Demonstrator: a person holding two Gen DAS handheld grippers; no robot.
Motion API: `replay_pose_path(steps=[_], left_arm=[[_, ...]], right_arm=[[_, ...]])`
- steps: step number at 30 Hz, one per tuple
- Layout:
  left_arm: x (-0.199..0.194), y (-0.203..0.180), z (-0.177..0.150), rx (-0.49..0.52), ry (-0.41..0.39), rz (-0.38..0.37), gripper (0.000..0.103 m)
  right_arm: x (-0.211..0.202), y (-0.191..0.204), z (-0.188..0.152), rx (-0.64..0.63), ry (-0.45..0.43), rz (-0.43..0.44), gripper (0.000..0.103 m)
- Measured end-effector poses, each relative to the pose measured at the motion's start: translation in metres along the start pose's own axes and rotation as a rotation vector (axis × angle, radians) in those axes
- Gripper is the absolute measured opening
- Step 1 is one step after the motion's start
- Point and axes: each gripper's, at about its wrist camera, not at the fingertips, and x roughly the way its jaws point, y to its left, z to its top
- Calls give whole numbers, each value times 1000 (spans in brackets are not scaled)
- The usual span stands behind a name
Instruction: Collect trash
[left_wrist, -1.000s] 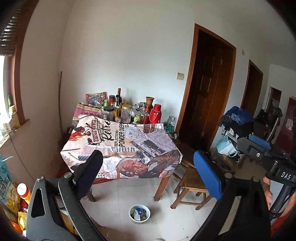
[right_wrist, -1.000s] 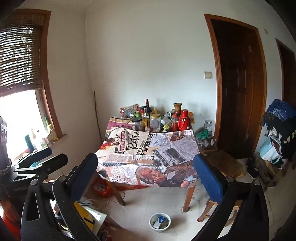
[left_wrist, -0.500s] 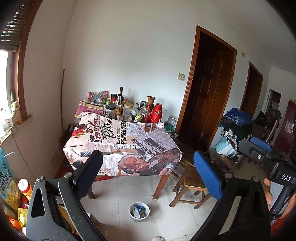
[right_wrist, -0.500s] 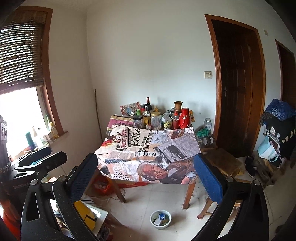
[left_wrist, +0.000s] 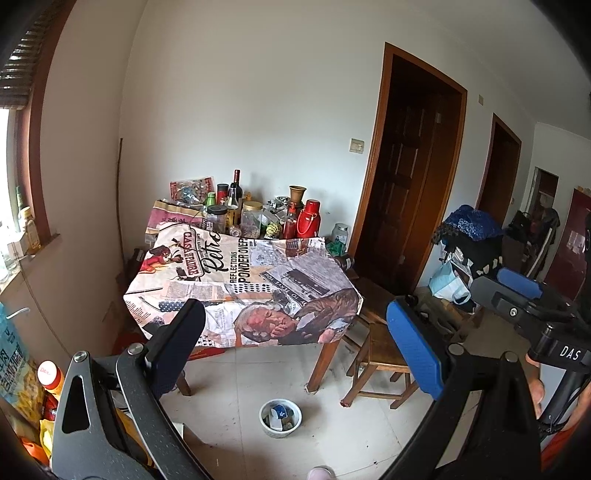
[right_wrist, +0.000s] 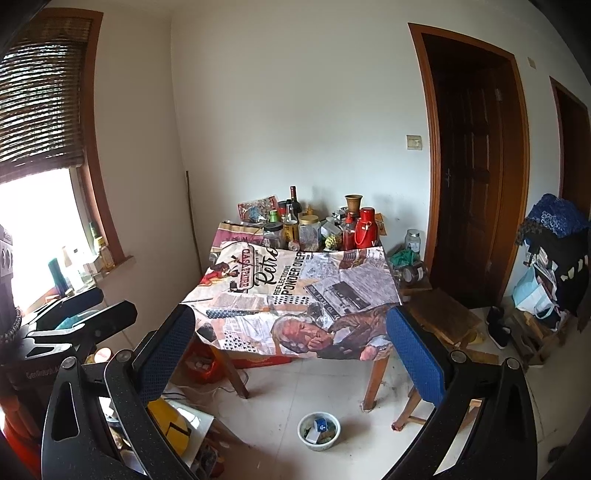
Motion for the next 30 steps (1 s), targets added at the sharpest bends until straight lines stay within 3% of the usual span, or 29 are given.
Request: replay_pose_path(steps=[30], left_arm=[[0, -7, -1, 10, 0, -10, 102]], right_arm=[[-4, -3, -3, -6, 19, 9, 103]])
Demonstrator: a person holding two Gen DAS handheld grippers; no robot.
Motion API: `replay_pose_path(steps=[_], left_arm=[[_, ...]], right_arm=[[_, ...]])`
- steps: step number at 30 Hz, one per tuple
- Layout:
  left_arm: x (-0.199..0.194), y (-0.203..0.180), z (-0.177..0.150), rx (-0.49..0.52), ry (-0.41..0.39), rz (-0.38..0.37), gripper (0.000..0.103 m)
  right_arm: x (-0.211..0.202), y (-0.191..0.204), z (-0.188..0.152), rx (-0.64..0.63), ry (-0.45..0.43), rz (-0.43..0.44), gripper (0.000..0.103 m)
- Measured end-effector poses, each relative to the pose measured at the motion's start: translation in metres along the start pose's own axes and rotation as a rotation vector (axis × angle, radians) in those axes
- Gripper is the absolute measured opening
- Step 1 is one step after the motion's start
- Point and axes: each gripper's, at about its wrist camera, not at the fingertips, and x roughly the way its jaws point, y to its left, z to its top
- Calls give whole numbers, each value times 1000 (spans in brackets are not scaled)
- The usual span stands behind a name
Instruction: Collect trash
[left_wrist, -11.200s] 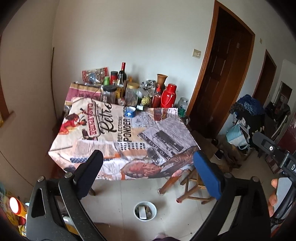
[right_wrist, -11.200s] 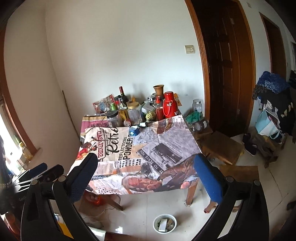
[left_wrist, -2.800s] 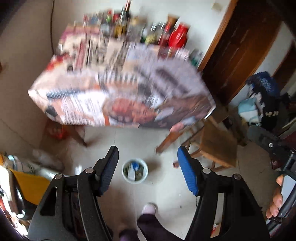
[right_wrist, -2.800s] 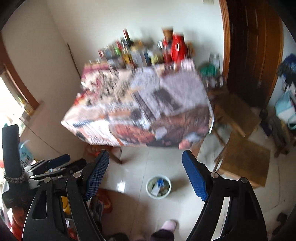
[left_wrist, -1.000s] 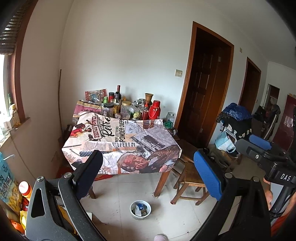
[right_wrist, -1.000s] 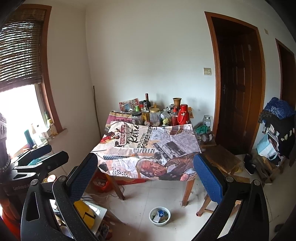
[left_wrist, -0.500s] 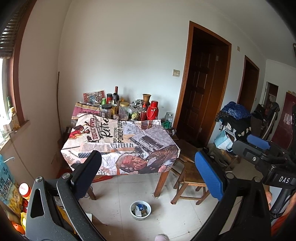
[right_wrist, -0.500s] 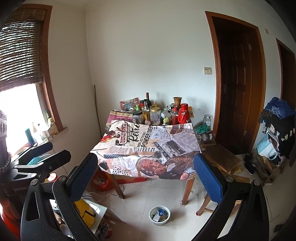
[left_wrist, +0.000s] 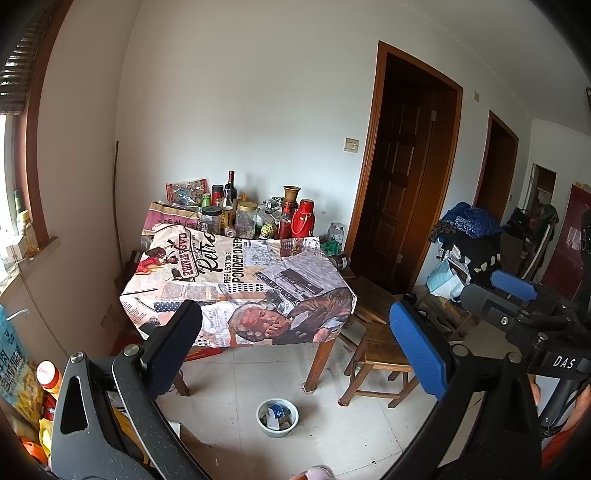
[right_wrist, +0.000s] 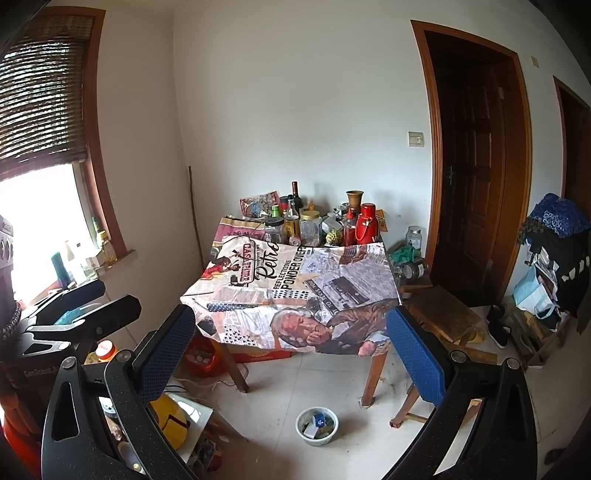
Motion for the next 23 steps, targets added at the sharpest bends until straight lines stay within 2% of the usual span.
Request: replay_pose_path(steps=[11, 23], left_arm=[[1, -3, 0, 13, -2, 8, 102], [26, -10, 6, 18, 13, 8, 102]], right_arm=[[4, -3, 2, -10, 6, -5, 103], [25, -24, 8, -1, 40, -2, 103]])
